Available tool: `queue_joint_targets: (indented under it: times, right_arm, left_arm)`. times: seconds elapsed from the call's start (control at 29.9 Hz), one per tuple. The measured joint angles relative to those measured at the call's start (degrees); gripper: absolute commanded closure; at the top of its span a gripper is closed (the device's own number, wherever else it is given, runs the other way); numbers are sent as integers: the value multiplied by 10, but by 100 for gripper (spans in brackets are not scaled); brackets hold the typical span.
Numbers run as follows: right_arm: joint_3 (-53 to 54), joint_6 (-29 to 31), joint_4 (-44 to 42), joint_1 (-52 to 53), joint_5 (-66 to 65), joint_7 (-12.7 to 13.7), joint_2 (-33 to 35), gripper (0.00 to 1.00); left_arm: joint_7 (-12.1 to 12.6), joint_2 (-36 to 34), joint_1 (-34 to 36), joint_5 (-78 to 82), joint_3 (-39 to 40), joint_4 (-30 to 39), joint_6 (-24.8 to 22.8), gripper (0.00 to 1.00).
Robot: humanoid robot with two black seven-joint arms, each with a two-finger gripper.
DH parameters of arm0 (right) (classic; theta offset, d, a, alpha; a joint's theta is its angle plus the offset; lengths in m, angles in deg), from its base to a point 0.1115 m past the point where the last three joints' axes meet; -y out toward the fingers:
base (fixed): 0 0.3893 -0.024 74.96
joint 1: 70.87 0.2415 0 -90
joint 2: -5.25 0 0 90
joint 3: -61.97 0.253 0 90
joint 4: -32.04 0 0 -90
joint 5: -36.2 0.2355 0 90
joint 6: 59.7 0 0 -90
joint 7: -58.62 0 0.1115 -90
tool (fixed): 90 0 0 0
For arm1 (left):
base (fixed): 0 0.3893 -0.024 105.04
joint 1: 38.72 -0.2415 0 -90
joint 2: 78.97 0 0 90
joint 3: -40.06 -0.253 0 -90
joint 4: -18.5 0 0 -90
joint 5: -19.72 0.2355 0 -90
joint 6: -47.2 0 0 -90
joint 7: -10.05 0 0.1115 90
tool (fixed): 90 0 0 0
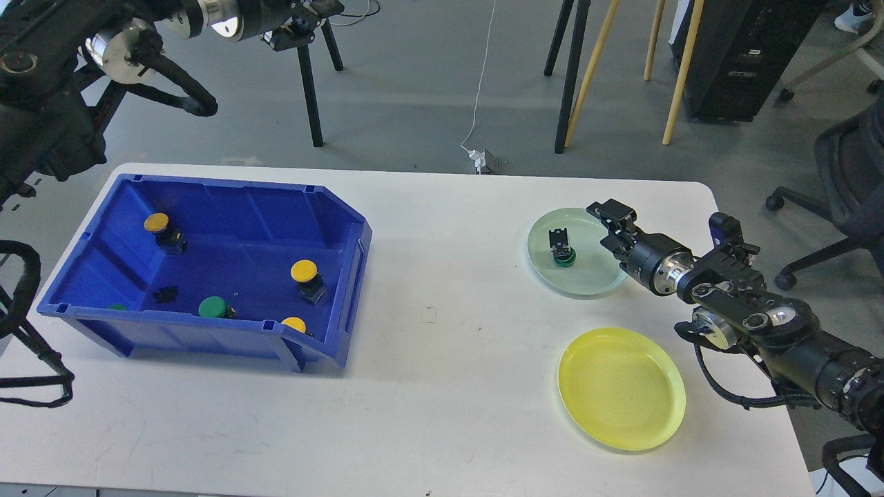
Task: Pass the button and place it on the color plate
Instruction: 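Lower the green button onto the pale green plate with the right gripper and release, then withdraw the right gripper and move the left gripper toward the bin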
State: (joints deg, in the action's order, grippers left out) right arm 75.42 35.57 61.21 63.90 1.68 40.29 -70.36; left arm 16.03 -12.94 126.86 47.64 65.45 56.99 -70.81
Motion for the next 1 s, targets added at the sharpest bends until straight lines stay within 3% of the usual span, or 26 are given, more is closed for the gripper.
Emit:
queue_joint_targets:
  times: [0.17,0.64,1.0]
  right_arm:
    - [41,3,1,1,6,2,18,7]
    - [82,18,15,-8,43,3,56,1]
    - [177,162,156,-7,160,22,234,1]
  left_arm:
    - [-15,-10,-9,0,-2,1,0,3]
    - [-17,-65,-59,72,-9,88,0,4]
    - [-15,-190,-84,151,-8,196,0,4]
